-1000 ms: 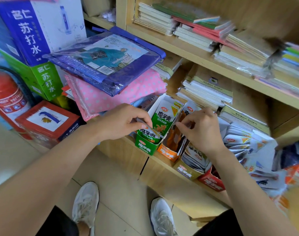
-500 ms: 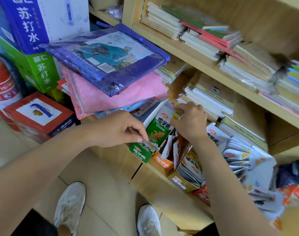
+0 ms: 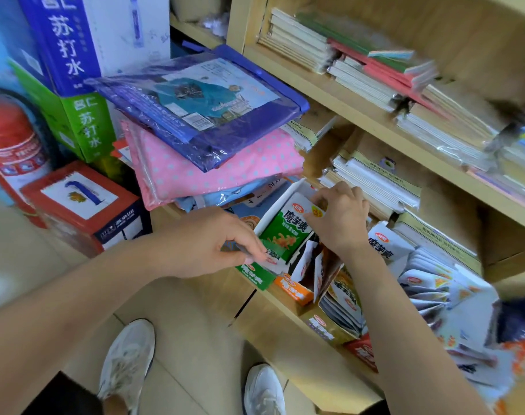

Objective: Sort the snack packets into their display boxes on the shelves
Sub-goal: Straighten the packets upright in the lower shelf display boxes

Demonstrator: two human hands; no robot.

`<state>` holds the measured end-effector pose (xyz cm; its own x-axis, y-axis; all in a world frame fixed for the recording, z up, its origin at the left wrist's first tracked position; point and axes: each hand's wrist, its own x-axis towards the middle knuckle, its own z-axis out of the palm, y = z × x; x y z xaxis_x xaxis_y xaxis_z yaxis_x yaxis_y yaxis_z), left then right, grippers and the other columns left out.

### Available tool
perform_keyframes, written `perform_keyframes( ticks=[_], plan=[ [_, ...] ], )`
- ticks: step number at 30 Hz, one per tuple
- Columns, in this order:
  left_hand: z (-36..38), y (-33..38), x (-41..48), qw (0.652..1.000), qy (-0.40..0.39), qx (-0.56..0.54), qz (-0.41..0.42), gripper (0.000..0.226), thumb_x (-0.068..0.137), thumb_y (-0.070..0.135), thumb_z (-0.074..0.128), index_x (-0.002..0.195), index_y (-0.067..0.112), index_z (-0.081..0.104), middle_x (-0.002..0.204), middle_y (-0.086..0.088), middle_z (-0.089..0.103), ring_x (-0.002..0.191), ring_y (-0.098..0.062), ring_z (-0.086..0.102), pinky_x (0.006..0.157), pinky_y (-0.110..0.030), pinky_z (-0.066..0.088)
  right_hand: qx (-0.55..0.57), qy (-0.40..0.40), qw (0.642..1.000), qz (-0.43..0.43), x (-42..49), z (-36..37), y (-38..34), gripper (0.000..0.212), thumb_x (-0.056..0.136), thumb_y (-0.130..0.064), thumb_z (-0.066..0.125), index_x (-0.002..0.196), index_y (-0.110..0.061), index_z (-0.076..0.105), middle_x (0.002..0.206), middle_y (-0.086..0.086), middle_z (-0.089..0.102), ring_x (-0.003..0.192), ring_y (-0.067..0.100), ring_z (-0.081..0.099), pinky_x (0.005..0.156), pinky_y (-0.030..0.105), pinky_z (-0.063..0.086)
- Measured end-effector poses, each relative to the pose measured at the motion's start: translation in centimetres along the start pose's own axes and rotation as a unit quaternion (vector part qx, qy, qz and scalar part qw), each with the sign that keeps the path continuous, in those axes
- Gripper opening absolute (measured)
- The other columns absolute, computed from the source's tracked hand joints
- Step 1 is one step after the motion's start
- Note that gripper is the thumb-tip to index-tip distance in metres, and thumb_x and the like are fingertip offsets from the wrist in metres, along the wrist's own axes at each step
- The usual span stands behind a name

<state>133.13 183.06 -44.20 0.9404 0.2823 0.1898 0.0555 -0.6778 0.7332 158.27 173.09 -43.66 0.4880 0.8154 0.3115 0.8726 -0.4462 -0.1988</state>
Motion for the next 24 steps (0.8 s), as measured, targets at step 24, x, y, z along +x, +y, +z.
perform_keyframes(
  ticks=[24],
  plan=[
    [2.0, -0.2, -0.2, 0.967, 0.163, 0.139, 0.138, 0.013, 0.092, 0.026, 0.067, 0.093, 0.024, 0.080, 0.121, 0.010, 0.068, 0.095, -0.007, 0.067, 0.071, -0.034, 0.057, 0.209, -0.038, 0.968, -0.135, -4.5, -4.0, -1.0, 0.010, 0.088, -0.004, 0.073, 0.084, -0.011, 0.078, 0.074, -0.004, 0.072, 0.064, 0.005, 0.064, 0.058, 0.020, 0.050]
  ],
)
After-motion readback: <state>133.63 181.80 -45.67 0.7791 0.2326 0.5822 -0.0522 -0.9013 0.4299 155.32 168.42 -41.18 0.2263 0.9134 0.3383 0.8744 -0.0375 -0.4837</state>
